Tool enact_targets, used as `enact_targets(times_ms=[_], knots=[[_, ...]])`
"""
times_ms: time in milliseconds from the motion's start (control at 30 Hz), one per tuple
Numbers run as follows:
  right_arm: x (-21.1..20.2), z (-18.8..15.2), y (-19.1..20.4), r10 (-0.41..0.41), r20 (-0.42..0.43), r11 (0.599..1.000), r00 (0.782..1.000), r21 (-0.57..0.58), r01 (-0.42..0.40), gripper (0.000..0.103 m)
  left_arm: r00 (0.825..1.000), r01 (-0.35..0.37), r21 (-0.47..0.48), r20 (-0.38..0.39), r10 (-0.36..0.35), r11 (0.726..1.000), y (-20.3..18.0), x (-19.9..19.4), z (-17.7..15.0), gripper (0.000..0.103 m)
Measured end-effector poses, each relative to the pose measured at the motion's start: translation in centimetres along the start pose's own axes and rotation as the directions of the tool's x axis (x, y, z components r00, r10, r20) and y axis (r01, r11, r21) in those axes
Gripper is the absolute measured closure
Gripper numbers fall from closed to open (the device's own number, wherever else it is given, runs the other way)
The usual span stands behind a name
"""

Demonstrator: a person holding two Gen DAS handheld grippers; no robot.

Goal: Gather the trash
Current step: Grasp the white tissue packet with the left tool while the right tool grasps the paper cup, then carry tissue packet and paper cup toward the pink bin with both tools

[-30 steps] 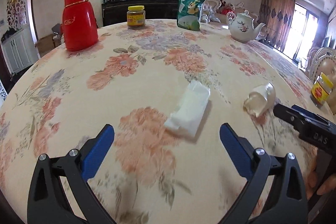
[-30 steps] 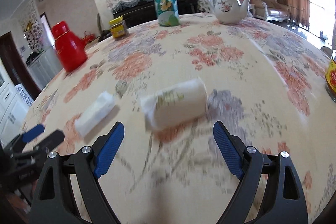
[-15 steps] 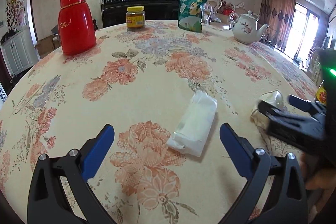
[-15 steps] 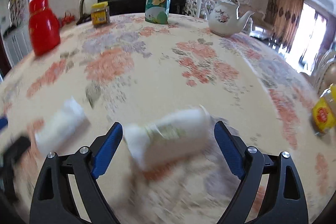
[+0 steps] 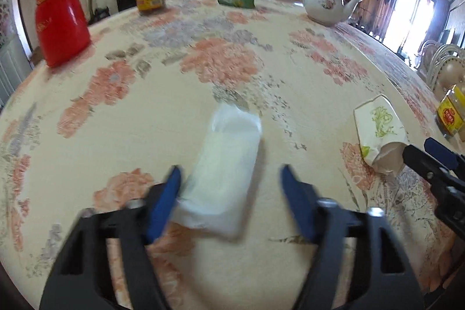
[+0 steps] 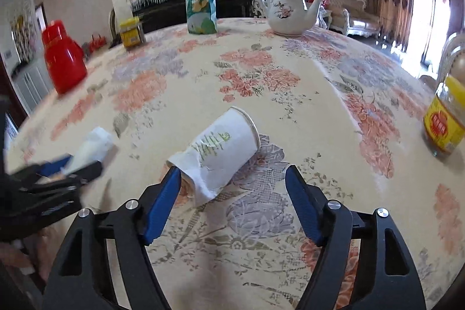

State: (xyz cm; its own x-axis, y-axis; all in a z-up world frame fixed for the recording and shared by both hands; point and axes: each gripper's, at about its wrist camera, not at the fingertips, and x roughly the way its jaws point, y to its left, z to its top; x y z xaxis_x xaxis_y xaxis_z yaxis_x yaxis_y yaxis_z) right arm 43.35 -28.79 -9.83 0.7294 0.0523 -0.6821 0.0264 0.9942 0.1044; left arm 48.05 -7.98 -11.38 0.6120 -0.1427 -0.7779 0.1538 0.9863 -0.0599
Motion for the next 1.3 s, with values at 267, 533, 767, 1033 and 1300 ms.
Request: enact_targets(times_ms=[267,533,767,1033,1300], knots=[[0.7,1.0,2.7,0.015,-0.001,1.0,1.0,-0.004,-0.015,0.026,0.996,-0.027,0.036,0.088,0.024,0.999,0.1,-2.4,-0.9,0.08],[4.5,1.4,3.9,-0.103,-0.086,0.995,0.991,-0.007,0.102,0.045,0.991,-0.007,0.019,0.135,0.004,1.0,2.1,-6.0,-1.8,0.08],[1.0,-1.0,2.1,-0.045,-0.054,0.999,0.998,0.001,0.045,0.065,0.988,0.002,0.01,0.151,-0.004,1.0,2.7,-8.3,-3.2,0.08],[-6.6,-4.6,3.1,0.06,0.007,0.997,0.998,-0.057,-0.06,0.065,0.986,0.011,0.001,0.169,-0.011,1.0,1.6,-12.9,-7.6,0.08],[-13.6,-9.2,6.7,0.179,0.078,0.976,0.981,-0.137,-0.167,0.065,0.974,-0.004,-0.04,0.227,0.013,0.999,1.8,-18.9,-13.6,0.08]])
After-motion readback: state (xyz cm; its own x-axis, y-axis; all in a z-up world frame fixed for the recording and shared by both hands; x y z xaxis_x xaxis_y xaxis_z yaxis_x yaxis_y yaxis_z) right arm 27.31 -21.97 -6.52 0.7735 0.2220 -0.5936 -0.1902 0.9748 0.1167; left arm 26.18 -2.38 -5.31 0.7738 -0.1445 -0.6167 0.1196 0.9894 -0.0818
